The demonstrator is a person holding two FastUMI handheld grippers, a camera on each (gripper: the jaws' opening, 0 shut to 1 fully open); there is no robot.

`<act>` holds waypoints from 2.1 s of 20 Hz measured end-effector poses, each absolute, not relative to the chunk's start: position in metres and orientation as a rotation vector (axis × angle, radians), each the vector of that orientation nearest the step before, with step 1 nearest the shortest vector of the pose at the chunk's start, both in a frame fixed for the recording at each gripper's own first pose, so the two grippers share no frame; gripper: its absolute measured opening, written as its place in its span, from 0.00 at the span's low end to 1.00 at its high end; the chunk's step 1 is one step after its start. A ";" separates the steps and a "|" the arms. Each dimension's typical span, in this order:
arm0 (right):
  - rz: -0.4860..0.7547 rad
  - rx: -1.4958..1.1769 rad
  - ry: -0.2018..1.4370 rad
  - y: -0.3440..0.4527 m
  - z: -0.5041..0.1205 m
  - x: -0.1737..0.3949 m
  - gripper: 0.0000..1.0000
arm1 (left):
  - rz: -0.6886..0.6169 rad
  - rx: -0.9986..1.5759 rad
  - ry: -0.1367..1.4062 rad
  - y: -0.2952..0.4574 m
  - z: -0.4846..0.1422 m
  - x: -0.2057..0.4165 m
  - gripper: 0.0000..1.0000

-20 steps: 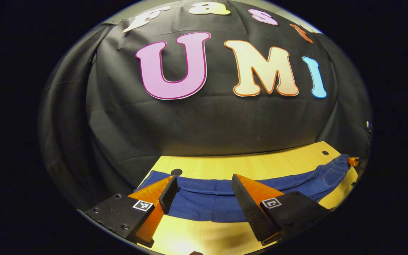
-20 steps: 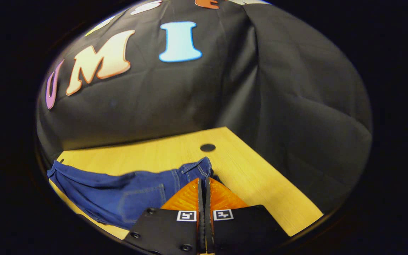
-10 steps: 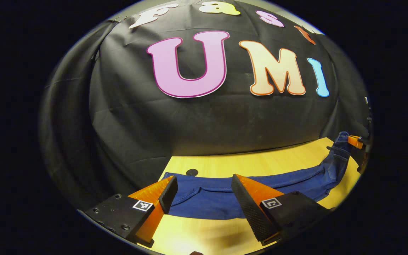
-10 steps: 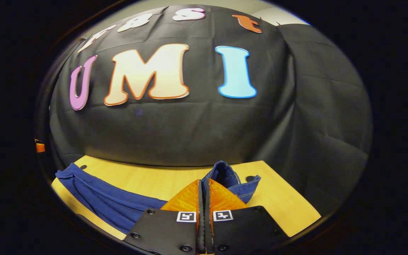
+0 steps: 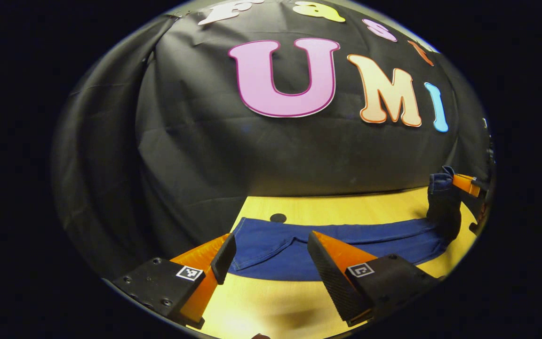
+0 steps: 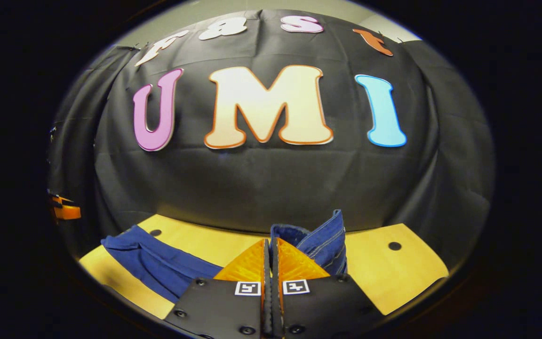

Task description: Grasp the waist and the cuffs of the jeans and fold them to make the two legs overlap; first hold the waist and fold one-third of the jeans toward the cuffs, then hold the cuffs and fold the remaining one-third in the same direction to finish folding.

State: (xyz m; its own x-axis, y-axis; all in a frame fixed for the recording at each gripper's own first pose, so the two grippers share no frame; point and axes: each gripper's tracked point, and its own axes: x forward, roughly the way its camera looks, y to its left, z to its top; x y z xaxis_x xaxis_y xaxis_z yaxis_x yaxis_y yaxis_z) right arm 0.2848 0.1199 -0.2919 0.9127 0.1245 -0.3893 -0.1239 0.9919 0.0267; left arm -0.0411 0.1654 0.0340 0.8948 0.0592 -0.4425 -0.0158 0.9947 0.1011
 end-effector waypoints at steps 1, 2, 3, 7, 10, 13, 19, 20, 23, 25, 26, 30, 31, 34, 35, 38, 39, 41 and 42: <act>0.160 0.005 0.360 0.144 -0.282 0.292 0.03 | 0.045 0.099 0.467 0.175 0.033 -0.043 0.95; 0.184 -0.016 0.344 0.167 -0.282 0.297 0.03 | 0.051 0.098 0.470 0.186 0.030 -0.046 0.95; 0.216 -0.036 0.347 0.188 -0.288 0.300 0.02 | 0.056 0.090 0.476 0.195 0.029 -0.048 0.95; 0.293 -0.046 0.476 0.250 -0.350 0.274 0.02 | 0.058 0.071 0.498 0.228 0.017 -0.054 0.95; 0.338 -0.082 0.539 0.284 -0.391 0.251 0.03 | 0.031 0.076 0.528 0.247 -0.001 -0.050 0.95; 0.348 -0.105 0.598 0.302 -0.415 0.225 0.67 | -0.022 0.044 0.561 0.256 -0.025 -0.034 0.95; 0.287 -0.142 0.633 0.292 -0.419 0.192 0.98 | -0.104 -0.022 0.691 0.281 -0.102 0.014 0.95; 0.272 -0.150 0.639 0.286 -0.417 0.189 0.98 | -0.106 -0.027 0.714 0.284 -0.114 0.022 0.95; 0.217 -0.160 0.655 0.265 -0.408 0.183 0.98 | -0.134 -0.010 0.761 0.282 -0.145 0.038 0.96; 0.180 -0.143 0.662 0.252 -0.402 0.182 1.00 | -0.149 0.008 0.807 0.279 -0.166 0.041 0.96; 0.163 -0.139 0.659 0.246 -0.398 0.180 1.00 | -0.153 0.015 0.834 0.277 -0.176 0.040 0.96; 0.107 -0.125 0.647 0.223 -0.389 0.178 1.00 | -0.137 0.039 0.860 0.278 -0.179 0.037 0.87; 0.097 -0.121 0.647 0.219 -0.389 0.177 1.00 | -0.127 0.047 0.861 0.278 -0.178 0.040 0.88; 0.095 -0.117 0.655 0.215 -0.391 0.173 0.99 | -0.137 0.078 0.887 0.257 -0.178 0.034 0.68; 0.101 -0.120 0.653 0.215 -0.390 0.171 1.00 | -0.132 0.123 0.879 0.254 -0.178 0.035 0.50; 0.119 -0.126 0.646 0.213 -0.387 0.170 1.00 | -0.131 0.227 0.894 0.256 -0.181 0.034 0.16; 0.120 -0.120 0.640 0.211 -0.386 0.170 0.99 | -0.121 0.233 0.886 0.258 -0.179 0.038 0.13; 0.126 -0.107 0.617 0.207 -0.377 0.173 0.99 | -0.103 0.197 0.887 0.260 -0.176 0.038 0.00; 0.131 -0.103 0.609 0.203 -0.375 0.173 0.98 | -0.099 0.160 0.877 0.256 -0.173 0.039 0.00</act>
State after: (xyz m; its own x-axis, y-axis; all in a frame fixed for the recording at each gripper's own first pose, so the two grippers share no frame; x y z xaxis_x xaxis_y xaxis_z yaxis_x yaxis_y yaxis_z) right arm 0.1726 0.2032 -0.3749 0.8125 0.0919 -0.5757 -0.1523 0.9867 -0.0575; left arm 0.0391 0.2564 -0.1726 0.6357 -0.0202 -0.7717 0.1515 0.9835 0.0990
